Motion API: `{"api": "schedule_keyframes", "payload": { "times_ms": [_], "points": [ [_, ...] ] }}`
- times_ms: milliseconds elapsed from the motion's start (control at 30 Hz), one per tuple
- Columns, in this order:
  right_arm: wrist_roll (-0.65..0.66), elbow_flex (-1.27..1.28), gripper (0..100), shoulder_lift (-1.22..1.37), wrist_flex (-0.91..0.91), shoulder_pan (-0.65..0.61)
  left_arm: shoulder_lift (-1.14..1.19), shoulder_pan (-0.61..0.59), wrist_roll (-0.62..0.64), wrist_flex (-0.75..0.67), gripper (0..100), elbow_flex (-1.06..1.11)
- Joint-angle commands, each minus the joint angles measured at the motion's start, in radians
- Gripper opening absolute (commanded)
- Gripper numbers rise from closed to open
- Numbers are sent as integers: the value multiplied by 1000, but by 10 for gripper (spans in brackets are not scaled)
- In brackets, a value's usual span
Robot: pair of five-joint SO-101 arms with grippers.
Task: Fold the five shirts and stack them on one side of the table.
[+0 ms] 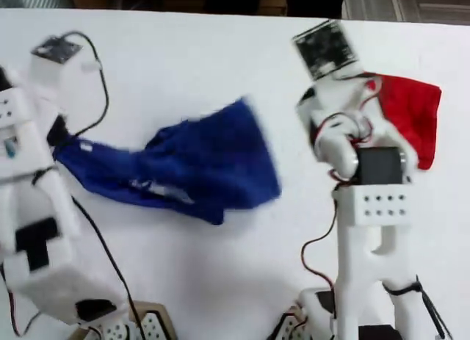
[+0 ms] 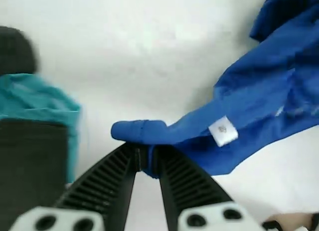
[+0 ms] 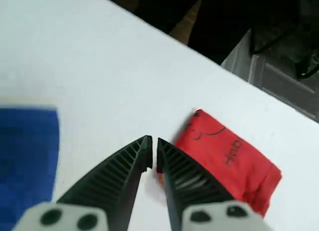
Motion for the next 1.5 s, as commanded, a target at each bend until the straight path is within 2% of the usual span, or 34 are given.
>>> {"api": "schedule_keyframes", "payload": {
  "times_ms": [0, 167, 267, 400, 567, 700, 1033, 1467],
  "points": [
    [-8, -133, 20, -44, -15, 42, -226, 9, -5, 11, 27, -42],
    [-15, -189, 21, -33, 108, -4, -373, 25, -6, 9, 27, 8],
    [-68, -49, 21, -31, 160, -102, -381, 20, -14, 2, 27, 117],
    [-190, 178, 33, 8, 65, -266, -382, -35, -15, -126, 27, 338],
    [-241, 296, 216, 260, -36, -377, -385, -68, -69, -264, 27, 582],
    [-238, 241, 232, 464, -42, -458, -388, -68, -81, -342, 27, 697],
    [-244, -78, 233, 799, 28, -475, -388, -68, -83, -381, 27, 745],
    [-244, -230, 233, 1053, 50, -489, -388, -69, -84, -376, 27, 745]
  ]
}}
